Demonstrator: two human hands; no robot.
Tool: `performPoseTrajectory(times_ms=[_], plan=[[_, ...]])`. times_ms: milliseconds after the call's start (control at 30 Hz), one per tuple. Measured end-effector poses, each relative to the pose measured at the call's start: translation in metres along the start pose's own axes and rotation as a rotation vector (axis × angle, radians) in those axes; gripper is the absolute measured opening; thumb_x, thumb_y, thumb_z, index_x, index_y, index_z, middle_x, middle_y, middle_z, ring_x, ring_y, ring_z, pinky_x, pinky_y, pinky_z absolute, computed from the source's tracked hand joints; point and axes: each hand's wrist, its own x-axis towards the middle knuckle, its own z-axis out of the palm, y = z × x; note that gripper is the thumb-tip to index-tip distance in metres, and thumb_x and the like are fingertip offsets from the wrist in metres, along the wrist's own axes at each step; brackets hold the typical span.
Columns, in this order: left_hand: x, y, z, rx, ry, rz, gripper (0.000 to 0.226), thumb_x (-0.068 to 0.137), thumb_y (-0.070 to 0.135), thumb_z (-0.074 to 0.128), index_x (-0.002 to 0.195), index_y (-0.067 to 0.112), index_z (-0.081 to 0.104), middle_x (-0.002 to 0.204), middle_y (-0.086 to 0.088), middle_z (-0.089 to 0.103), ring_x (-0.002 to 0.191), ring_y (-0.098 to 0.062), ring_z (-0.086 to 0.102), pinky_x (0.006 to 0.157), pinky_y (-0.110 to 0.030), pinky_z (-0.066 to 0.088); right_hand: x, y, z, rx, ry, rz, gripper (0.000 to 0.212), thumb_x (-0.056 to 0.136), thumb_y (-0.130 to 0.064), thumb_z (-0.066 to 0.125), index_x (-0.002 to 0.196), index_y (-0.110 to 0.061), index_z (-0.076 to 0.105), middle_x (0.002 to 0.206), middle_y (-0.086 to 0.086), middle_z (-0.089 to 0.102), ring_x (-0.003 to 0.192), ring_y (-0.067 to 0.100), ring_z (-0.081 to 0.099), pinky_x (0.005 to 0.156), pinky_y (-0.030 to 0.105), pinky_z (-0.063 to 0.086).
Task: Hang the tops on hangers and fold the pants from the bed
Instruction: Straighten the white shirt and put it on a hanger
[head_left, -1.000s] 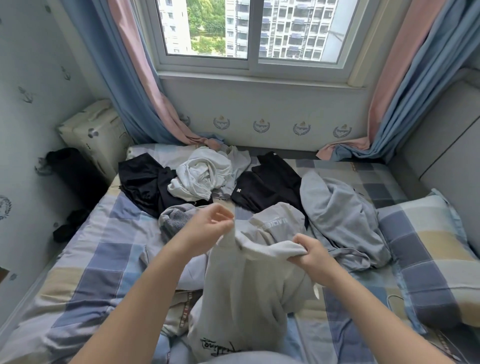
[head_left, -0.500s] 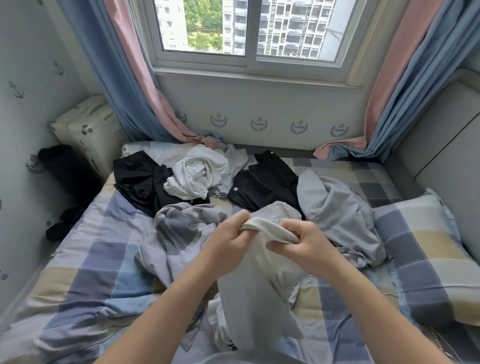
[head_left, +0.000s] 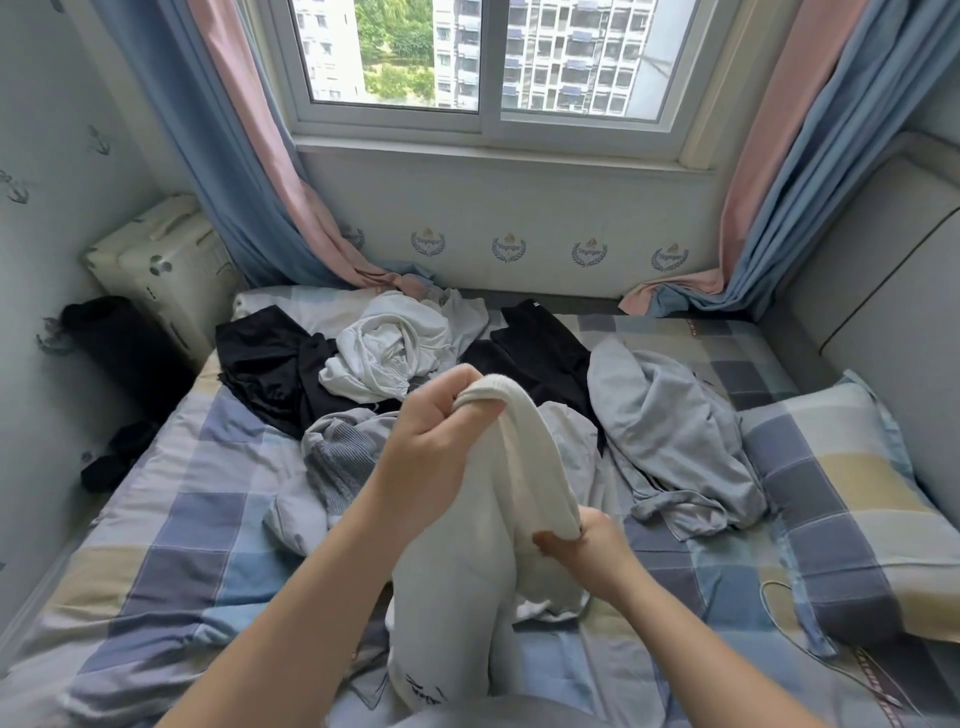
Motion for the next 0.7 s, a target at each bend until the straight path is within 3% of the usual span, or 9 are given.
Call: performPoseTrajectory(times_ms=[67, 167, 267, 333, 400, 500, 600, 667, 700], plan=[[0.002, 0.004, -0.006, -0.02, 0.048, 0.005, 0.031, 0.089, 0.019, 0.056, 0.071, -0.002, 0.042, 0.065, -0.007, 0.033, 0.062, -0.022, 0.028, 0.057, -0.026, 0.026, 0.001, 0.018, 0.004, -0.012, -0.032, 0.077, 0.014, 0.074, -0.032, 0.074, 0.066, -0.024, 0.066, 0.058, -0.017, 0.063, 0.059, 0.002, 0.054, 0.057, 0.02, 0.042], [0.007, -0.003, -0.014, 0.035, 0.117, -0.027, 0.028, 0.092, 0.021, 0.056, 0.069, 0.01, 0.045, 0.062, 0.004, 0.038, 0.06, -0.01, 0.034, 0.055, -0.018, 0.031, 0.006, 0.037, 0.004, -0.039, -0.048, 0.141, 0.025, 0.087, -0.011, 0.072, 0.066, -0.021, 0.061, 0.056, -0.015, 0.058, 0.062, 0.009, 0.051, 0.055, 0.022, 0.039], [0.015, -0.027, -0.022, 0.25, 0.15, -0.161, 0.031, 0.1, 0.021, 0.059, 0.08, -0.002, 0.05, 0.063, 0.006, 0.041, 0.056, -0.006, 0.037, 0.052, -0.017, 0.033, 0.013, 0.028, -0.005, 0.005, 0.03, 0.123, 0.019, 0.094, -0.016, 0.066, 0.076, -0.016, 0.064, 0.072, 0.0, 0.064, 0.069, 0.016, 0.055, 0.06, 0.029, 0.039], [0.019, -0.044, -0.029, 0.394, 0.122, -0.266, 0.023, 0.097, 0.02, 0.064, 0.087, 0.001, 0.056, 0.068, 0.004, 0.05, 0.057, -0.007, 0.043, 0.054, -0.021, 0.036, 0.015, 0.011, -0.013, 0.022, 0.101, 0.059, 0.024, 0.097, -0.02, 0.063, 0.073, -0.021, 0.063, 0.067, -0.007, 0.063, 0.065, 0.013, 0.053, 0.058, 0.03, 0.038], [0.019, -0.054, -0.03, 0.431, 0.028, -0.354, 0.016, 0.092, 0.02, 0.07, 0.104, 0.011, 0.062, 0.092, 0.002, 0.064, 0.074, -0.009, 0.058, 0.066, -0.025, 0.046, 0.013, -0.01, -0.018, 0.07, 0.131, -0.02, 0.031, 0.098, -0.023, 0.062, 0.068, -0.019, 0.056, 0.056, -0.013, 0.054, 0.058, 0.01, 0.046, 0.058, 0.032, 0.035], [0.011, -0.068, -0.026, 0.588, -0.166, -0.336, 0.061, 0.083, 0.033, 0.08, 0.137, 0.029, 0.05, 0.129, 0.011, 0.056, 0.117, -0.007, 0.054, 0.094, -0.025, 0.045, 0.0, -0.048, -0.024, 0.156, 0.132, -0.168, 0.038, 0.099, -0.02, 0.061, 0.063, -0.029, 0.053, 0.051, -0.016, 0.043, 0.05, 0.004, 0.035, 0.052, 0.024, 0.031], [0.003, -0.078, -0.01, 0.672, -0.343, -0.284, 0.094, 0.073, 0.037, 0.086, 0.15, 0.04, 0.034, 0.142, 0.012, 0.046, 0.133, -0.005, 0.04, 0.109, -0.027, 0.036, -0.02, -0.091, -0.033, 0.211, 0.037, -0.364, 0.027, 0.098, -0.012, 0.062, 0.077, -0.029, 0.066, 0.062, -0.014, 0.051, 0.058, 0.005, 0.043, 0.056, 0.022, 0.035], [-0.003, -0.085, 0.004, 0.569, -0.387, -0.241, 0.091, 0.073, 0.029, 0.087, 0.148, 0.042, 0.038, 0.137, 0.018, 0.052, 0.129, 0.002, 0.043, 0.106, -0.019, 0.036, -0.032, -0.114, -0.039, 0.207, -0.049, -0.457, 0.012, 0.097, -0.006, 0.064, 0.09, -0.013, 0.071, 0.07, -0.009, 0.06, 0.065, 0.005, 0.051, 0.062, 0.02, 0.04], [-0.005, -0.088, 0.009, 0.508, -0.364, -0.222, 0.077, 0.076, 0.025, 0.085, 0.141, 0.043, 0.046, 0.129, 0.022, 0.059, 0.123, 0.005, 0.05, 0.101, -0.016, 0.04, -0.036, -0.121, -0.042, 0.216, -0.07, -0.476, 0.009, 0.095, -0.004, 0.065, 0.091, -0.008, 0.072, 0.073, -0.003, 0.062, 0.069, 0.006, 0.054, 0.065, 0.021, 0.042]])
